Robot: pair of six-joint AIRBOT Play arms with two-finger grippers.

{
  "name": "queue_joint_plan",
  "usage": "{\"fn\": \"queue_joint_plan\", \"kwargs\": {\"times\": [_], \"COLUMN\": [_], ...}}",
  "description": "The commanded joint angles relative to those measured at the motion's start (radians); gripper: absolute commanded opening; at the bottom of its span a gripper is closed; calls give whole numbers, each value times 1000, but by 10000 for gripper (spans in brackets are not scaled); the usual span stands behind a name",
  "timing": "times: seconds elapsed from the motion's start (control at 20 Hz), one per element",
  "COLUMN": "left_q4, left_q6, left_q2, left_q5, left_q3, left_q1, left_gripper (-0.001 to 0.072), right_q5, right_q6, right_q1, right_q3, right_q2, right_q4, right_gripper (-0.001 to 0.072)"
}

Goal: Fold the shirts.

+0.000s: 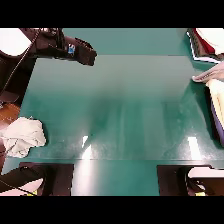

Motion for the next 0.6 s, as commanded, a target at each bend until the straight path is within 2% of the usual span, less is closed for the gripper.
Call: {"fn": "queue_joint_plan", "kwargs": {"times": [0.0, 0.25, 0.55], "left_q4": [0, 0, 0], "left_q6": [1, 1, 2], "left_q2": [-1, -2, -3], "left_q5": [6, -3, -18], "left_q3": [0, 0, 0], "left_q1": [-3, -3, -3], "left_gripper": [22, 22, 22], "right_q5": [-10, 44, 84], "right_q6": [2, 3, 2], "right_q1": [-18, -61, -198], "right_q3": [149, 307, 84], "right_q2": [-25, -16, 126], "right_q4": [-2, -5, -58], "right_gripper": [9, 9, 9]}}
